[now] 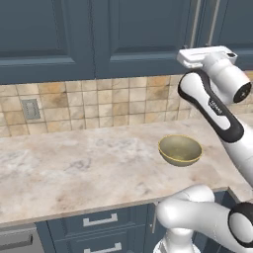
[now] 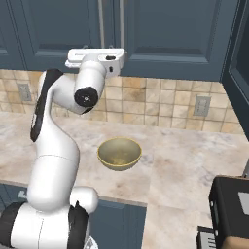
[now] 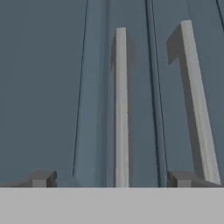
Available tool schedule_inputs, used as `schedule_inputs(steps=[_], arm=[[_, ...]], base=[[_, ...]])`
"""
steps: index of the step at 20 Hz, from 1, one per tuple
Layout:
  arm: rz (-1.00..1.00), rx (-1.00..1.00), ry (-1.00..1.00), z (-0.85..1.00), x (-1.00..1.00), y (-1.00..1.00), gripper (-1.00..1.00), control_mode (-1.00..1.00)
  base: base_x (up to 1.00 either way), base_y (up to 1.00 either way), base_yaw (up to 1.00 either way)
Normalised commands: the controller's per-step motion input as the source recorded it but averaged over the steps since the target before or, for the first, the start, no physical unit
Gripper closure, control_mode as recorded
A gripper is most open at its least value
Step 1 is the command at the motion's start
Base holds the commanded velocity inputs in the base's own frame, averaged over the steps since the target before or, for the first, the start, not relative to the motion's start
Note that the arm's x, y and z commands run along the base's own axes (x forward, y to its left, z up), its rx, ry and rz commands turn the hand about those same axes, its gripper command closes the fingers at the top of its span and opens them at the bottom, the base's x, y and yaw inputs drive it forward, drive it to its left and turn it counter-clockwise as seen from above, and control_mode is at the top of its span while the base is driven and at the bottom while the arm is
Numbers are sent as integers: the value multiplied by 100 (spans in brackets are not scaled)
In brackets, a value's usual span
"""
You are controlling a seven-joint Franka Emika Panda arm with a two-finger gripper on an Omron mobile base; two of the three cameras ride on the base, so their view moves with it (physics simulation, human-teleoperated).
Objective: Open the cabinet. Pick the orange and apple from the cabinet and place them into the bowl. Then close the cabinet.
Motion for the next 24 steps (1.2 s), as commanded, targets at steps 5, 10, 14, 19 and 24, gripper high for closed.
schedule_inputs(steps=[5, 10, 14, 19, 24], arm=[[0, 4, 0, 1, 76, -19, -100, -100], [0, 0, 0, 0, 98, 0, -100, -100], [0, 0, 1, -1, 98, 0, 100, -100], [0, 0, 2, 0, 20, 0, 100, -100], [0, 0, 1, 0, 0, 0, 100, -100]], base=[[0, 0, 0], [0, 0, 0], [0, 0, 0], [0, 0, 0], [0, 0, 0]])
